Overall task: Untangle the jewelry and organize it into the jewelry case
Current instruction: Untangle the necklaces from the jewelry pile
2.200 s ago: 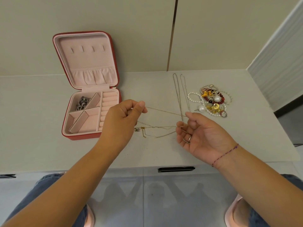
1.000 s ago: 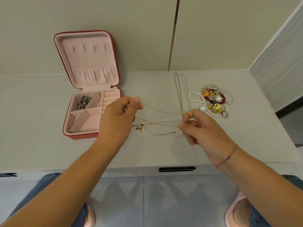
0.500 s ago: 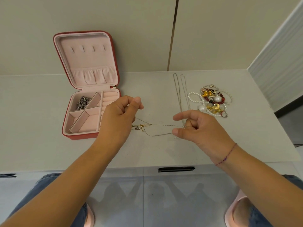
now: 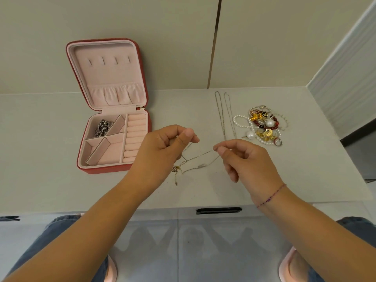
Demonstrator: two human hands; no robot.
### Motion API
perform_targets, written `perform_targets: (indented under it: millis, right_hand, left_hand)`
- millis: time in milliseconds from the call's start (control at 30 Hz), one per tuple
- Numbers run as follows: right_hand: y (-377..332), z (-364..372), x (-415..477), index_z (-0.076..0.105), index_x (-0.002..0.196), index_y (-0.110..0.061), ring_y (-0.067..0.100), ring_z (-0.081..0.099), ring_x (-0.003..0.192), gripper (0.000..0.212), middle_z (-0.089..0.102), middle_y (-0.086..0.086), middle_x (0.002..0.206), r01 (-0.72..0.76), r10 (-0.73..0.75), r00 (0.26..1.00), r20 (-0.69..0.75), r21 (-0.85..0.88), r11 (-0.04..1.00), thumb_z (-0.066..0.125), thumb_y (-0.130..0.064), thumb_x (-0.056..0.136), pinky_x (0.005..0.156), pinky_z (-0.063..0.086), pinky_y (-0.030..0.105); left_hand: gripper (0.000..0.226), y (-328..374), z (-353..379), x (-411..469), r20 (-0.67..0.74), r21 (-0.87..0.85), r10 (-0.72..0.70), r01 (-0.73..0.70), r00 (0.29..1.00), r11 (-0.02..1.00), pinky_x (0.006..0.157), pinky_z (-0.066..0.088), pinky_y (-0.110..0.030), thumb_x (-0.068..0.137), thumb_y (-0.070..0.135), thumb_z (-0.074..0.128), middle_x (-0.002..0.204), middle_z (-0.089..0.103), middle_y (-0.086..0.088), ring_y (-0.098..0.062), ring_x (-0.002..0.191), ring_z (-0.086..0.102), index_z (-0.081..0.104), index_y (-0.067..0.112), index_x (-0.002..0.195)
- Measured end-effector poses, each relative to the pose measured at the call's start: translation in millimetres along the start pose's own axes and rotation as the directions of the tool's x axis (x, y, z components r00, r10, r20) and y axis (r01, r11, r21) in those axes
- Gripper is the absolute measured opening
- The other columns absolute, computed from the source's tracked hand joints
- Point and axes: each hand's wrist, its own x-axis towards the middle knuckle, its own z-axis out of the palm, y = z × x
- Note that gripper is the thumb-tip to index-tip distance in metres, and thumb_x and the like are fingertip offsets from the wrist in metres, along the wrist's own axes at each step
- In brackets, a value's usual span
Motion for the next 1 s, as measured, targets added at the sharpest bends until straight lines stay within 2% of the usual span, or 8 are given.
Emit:
perform_targets:
  millis: [67,167,300,500,767,1000]
  right_hand:
    - [-1,2,1,0.069,0.088,-0.015,0.013,0.058,0.052,0.013,0.068,0.002,0.063,-0.063,0.061,0.998,0.023,0.102,0.993,0.057,-0.011,0.092,0.052,0.049,0.021]
    - [2,3,4,0.067,0.093,-0.013,0.017,0.07,0.08,0.016,0.075,0.003,0.085,-0.096,0.089,0.995,0.049,0.161,0.982,0.052,-0.007,0.094,0.075,0.053,0.028]
    - [4,3,5,0.064,0.104,-0.013,0.015,0.069,0.096,0.022,0.073,0.0,0.1,-0.127,0.11,0.99,0.083,0.233,0.964,0.048,0.0,0.094,0.092,0.051,0.034]
    - [5,9,6,0.058,0.113,-0.014,0.015,0.065,0.107,0.036,0.067,0.0,0.118,-0.13,0.075,0.981,0.181,0.313,0.941,0.051,0.01,0.088,0.103,0.044,0.04]
    - [6,15,2,0.051,0.126,-0.013,0.016,0.064,0.108,0.048,0.059,-0.002,0.129,-0.131,0.046,0.951,0.306,0.266,0.955,0.046,0.017,0.088,0.104,0.042,0.036]
    - [4,16,1,0.05,0.125,-0.021,0.023,0.07,0.092,0.048,0.056,-0.001,0.128,-0.169,0.098,0.937,0.336,0.19,0.967,0.058,0.006,0.086,0.108,0.038,0.042]
  left_hand:
    - [0.027,1,0,0,0.011,-0.011,0.0,0.0,1.0,1.0,0.046,0.031,-0.012,0.084,0.043,0.051,0.045,0.036,0.011,-0.005,0.044,0.032,0.07,0.025,0.079]
    - [0.026,2,0,0,0.027,-0.035,-0.025,0.026,0.999,0.999,0.045,0.03,-0.013,0.081,0.046,0.052,0.046,0.036,0.009,-0.005,0.044,0.03,0.071,0.029,0.076]
    - [0.025,3,0,-1,0.08,-0.095,-0.077,0.085,0.994,0.992,0.044,0.029,-0.015,0.08,0.046,0.054,0.046,0.034,0.006,-0.008,0.045,0.028,0.073,0.031,0.074]
    - [0.025,6,1,-1,0.14,-0.187,-0.104,0.129,0.985,0.974,0.043,0.028,-0.013,0.081,0.044,0.054,0.045,0.032,0.008,-0.007,0.043,0.026,0.075,0.029,0.077]
    - [0.029,4,0,-1,0.211,-0.291,-0.107,0.167,0.972,0.942,0.043,0.023,-0.018,0.08,0.042,0.056,0.047,0.028,0.005,-0.01,0.045,0.02,0.075,0.021,0.085]
    - [0.027,3,-3,0,0.259,-0.287,-0.098,0.173,0.961,0.942,0.044,0.025,-0.018,0.085,0.042,0.053,0.048,0.028,0.007,-0.009,0.045,0.02,0.074,0.027,0.092]
